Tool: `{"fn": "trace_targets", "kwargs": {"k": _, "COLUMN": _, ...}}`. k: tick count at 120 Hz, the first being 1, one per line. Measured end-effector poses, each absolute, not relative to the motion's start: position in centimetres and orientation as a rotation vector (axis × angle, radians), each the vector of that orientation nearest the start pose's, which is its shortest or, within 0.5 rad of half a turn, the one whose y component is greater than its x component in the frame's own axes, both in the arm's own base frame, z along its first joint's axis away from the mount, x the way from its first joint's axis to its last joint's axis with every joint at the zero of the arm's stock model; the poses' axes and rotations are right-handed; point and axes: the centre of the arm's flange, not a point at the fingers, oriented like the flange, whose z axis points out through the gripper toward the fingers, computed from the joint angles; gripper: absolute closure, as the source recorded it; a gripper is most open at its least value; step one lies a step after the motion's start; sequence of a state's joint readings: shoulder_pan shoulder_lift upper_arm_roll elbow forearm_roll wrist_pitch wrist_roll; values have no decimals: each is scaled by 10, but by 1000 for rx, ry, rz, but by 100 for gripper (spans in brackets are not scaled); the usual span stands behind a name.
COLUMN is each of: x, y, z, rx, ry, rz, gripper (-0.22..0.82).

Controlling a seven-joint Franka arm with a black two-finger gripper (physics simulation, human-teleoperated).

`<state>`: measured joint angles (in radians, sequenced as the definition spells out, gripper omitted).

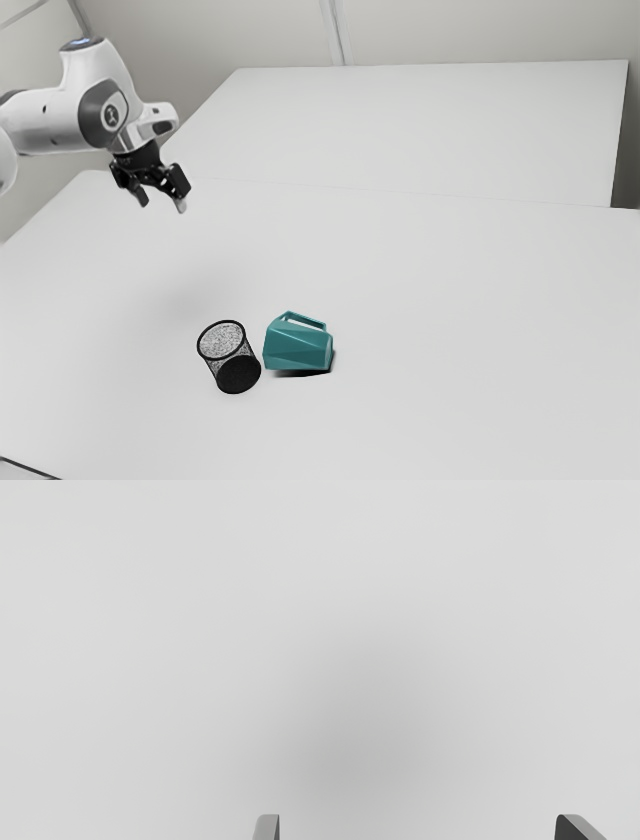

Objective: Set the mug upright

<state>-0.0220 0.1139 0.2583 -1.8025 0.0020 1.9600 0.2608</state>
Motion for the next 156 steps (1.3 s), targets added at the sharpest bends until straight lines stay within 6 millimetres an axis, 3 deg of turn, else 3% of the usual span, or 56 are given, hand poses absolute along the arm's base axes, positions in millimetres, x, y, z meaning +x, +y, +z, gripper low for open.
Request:
{"fn": "trace_targets", "kwargs": {"k": 17, "x": 577, "y": 132, "z": 488, "rx": -3129, "ry": 38, "rz": -94, "gripper": 0}}
{"fn": "trace_targets", "kwargs": {"k": 32, "x": 566, "y": 127, "z": 487, "rx": -3282, "ry": -34, "rz": -118, "gripper": 0}}
{"fn": "trace_targets", "kwargs": {"k": 77, "x": 552, "y": 69, "z": 426, "rx": -3598, "ry": -23, "rz": 73, "gripper": 0}}
{"fn": "trace_targets", "kwargs": {"k": 103, "x": 552, "y": 49, "z": 384, "rx": -3677, "ry": -23, "rz": 203, "gripper": 0}}
{"fn": "trace_targets", "kwargs": {"k": 156, "x": 545, "y": 21, "z": 333, "rx": -3775, "ry": -43, "rz": 341, "gripper": 0}}
